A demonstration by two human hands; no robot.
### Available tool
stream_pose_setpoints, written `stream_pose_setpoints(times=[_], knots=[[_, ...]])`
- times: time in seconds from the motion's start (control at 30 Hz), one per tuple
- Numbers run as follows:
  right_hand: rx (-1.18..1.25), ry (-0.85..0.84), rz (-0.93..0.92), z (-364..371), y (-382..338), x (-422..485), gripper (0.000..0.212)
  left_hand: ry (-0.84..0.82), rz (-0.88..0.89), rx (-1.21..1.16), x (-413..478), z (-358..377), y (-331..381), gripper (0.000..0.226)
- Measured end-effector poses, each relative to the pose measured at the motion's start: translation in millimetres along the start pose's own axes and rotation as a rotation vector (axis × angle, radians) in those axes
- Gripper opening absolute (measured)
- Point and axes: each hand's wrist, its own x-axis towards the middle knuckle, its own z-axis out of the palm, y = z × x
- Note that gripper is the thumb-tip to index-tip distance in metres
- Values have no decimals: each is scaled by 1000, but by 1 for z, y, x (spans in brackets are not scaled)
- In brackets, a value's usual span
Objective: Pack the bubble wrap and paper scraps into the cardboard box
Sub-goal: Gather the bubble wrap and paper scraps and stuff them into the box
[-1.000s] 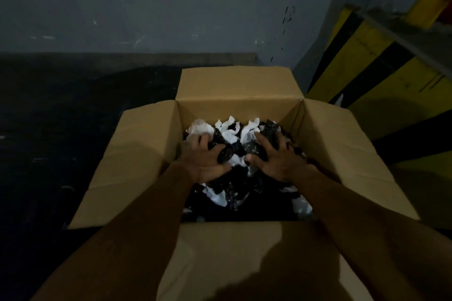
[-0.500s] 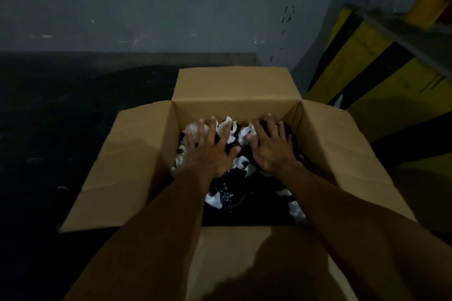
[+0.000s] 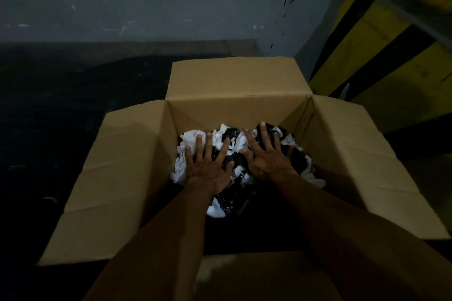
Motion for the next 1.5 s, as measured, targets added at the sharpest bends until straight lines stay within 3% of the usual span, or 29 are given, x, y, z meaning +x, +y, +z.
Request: stream_pose_setpoints(times=[0.2,0.47,0.63,0.7,0.77,0.87,0.93,1.03,1.1,1.2,1.33,1.5], knots=[[73,-44,-14,-19,-5,-13,58,-27,28,-29,-10,-28,3,61],[47,34,-37,-72,-10,-51,59,-29,16,-32,-44,-93,19,64],[39,-136,-67,-95,0,-73,91,-241,-20,-38,-74,-110,15,101],[-10,-271,-50,-99,6,-89,115,-314,-24,4,-85,-107,13,118],[-113,-396,-36,-94,12,-100,136,-354,-7,59,-94,-103,15,128],[-193,-436,-17,-79,14,-106,148,-364,19,124,-100,-93,22,133],[-213,-401,-33,-71,12,-106,141,-363,17,157,-97,-79,22,130],[-283,-366,-46,-57,12,-99,105,-367,-2,187,-89,-57,18,122],[-353,-374,-33,-46,13,-91,92,-389,-11,211,-81,-49,14,119],[-363,-403,15,-31,12,-78,96,-415,-34,236,-72,-33,11,122],[-288,-411,23,-29,8,-74,113,-319,-75,226,-67,-12,11,119],[-358,-466,-42,-52,9,-78,117,-461,29,258,-73,-57,13,128]])
